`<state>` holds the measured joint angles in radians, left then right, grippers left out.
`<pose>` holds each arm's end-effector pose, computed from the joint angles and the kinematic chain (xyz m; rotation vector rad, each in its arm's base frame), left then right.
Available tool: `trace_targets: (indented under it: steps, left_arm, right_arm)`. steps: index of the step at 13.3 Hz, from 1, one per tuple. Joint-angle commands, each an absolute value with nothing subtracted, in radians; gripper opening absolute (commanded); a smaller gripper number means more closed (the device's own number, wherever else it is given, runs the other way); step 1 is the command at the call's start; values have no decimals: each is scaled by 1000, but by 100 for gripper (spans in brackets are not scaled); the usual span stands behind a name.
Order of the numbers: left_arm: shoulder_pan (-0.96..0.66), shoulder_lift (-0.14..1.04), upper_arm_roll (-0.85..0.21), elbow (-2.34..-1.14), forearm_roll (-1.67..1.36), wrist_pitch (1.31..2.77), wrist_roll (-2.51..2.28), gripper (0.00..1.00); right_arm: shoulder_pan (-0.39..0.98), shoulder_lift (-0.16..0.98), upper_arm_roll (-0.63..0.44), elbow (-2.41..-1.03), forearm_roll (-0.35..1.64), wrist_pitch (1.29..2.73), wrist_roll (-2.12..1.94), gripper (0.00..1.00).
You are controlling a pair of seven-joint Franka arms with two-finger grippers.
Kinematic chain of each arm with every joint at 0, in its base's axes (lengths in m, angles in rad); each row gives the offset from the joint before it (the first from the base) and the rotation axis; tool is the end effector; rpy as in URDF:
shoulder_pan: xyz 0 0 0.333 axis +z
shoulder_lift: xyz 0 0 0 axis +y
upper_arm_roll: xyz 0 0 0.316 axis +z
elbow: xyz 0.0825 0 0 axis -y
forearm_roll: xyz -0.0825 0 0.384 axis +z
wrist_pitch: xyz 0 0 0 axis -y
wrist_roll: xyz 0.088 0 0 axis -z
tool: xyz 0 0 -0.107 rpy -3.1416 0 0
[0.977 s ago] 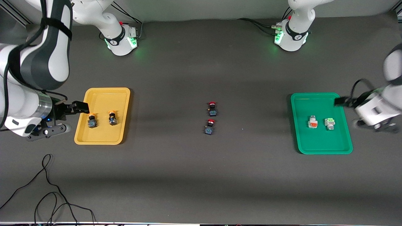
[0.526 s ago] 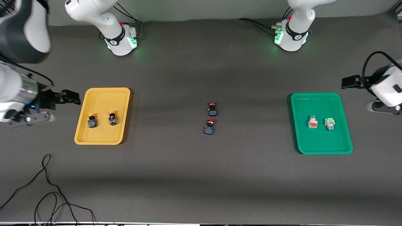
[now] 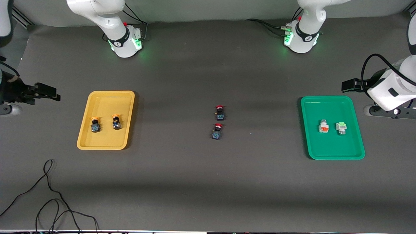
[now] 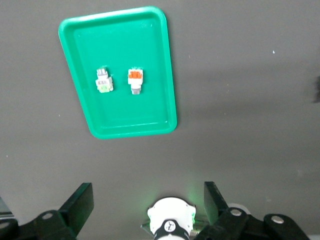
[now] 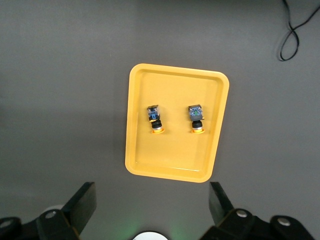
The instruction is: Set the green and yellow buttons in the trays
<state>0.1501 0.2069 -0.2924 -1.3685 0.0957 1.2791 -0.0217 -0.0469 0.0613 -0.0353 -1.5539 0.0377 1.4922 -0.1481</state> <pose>0.5791 -0.0522 0.5824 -3.0475 0.1663 0.4364 0.5617 -0.0414 0.5918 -3.0851 -0.1026 0.1824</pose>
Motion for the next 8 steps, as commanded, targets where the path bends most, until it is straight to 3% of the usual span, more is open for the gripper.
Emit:
trace_targets:
  steps: [1, 6, 8]
  left_arm:
    - [143, 121, -278, -1474, 63, 1351, -26, 98]
    - [-47, -44, -77, -1713, 29, 1518, -35, 98]
    - [-52, -52, -74, -1729, 31, 1531, -35, 98]
  right_arm:
    - [-100, -6, 23, -1620, 6, 1535, -115, 100]
    - [-86, -20, 23, -1644, -14, 1545, -74, 100]
    - [-87, -2, 23, -1619, -14, 1545, -86, 100]
